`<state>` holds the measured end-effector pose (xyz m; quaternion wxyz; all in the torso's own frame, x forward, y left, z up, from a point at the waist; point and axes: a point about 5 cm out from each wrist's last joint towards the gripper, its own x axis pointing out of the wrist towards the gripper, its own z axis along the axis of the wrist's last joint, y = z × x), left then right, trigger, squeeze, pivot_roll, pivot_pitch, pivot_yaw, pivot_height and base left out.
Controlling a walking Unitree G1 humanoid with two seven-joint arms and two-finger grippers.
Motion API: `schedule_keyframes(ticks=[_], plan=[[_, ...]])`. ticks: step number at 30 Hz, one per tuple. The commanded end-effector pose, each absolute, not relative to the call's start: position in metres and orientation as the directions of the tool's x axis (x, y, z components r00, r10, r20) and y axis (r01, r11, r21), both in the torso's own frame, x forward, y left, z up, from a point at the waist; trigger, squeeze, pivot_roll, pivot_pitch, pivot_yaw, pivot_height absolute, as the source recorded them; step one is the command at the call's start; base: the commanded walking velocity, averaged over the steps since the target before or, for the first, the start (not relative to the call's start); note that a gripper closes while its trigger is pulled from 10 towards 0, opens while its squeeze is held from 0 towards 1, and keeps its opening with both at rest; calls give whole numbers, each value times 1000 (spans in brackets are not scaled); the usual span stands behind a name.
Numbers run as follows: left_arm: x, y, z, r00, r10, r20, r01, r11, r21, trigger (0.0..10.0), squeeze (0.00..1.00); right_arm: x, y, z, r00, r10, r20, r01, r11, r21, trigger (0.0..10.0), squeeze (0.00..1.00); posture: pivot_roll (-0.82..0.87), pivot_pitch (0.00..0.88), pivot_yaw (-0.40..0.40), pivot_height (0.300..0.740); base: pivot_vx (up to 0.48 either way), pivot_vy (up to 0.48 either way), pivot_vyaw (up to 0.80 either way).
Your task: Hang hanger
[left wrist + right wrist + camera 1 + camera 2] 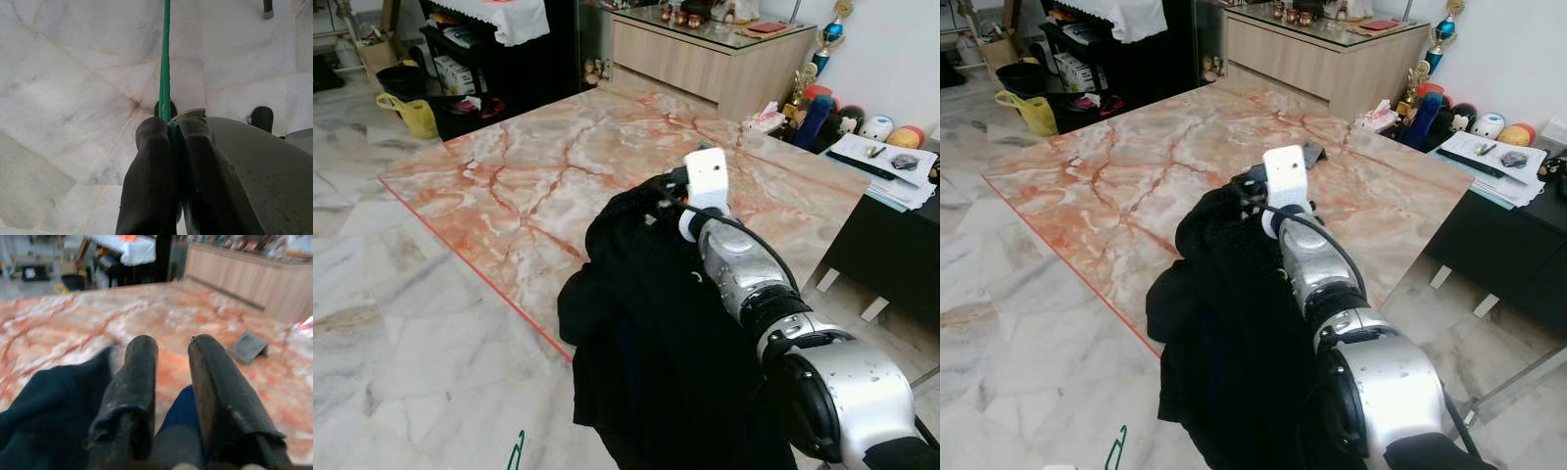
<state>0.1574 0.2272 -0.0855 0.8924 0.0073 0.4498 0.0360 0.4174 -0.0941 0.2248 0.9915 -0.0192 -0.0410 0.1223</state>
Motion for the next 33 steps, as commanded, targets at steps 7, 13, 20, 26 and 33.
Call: schedule_keyframes(ticks=[7,13,20,26,33], plan=[[143,228,-92,538,64,-840,-37,998,52,10000,0,414,-122,222,974,155,163,-155,988,-12,10000,1000,91,117,-49,740,0,0,0],[142,229,-92,535,58,-843,-25,998,53,10000,0,405,-149,219,973,64,224,-66,998,-2,10000,1000,84,112,-42,740,0,0,0],[140,229,-93,532,56,-845,-17,998,56,10000,0,378,-184,202,952,-55,301,36,997,69,10000,1000,77,105,-44,740,0,0,0],[139,231,-92,533,71,-843,-12,997,76,10000,0,352,-209,171,949,-148,278,140,989,48,10000,0,78,97,-48,740,0,0,0],[135,246,-90,527,107,-843,-25,994,110,10000,0,322,-224,127,963,-237,129,224,969,107,10000,0,77,102,-41,740,0,0,0]])
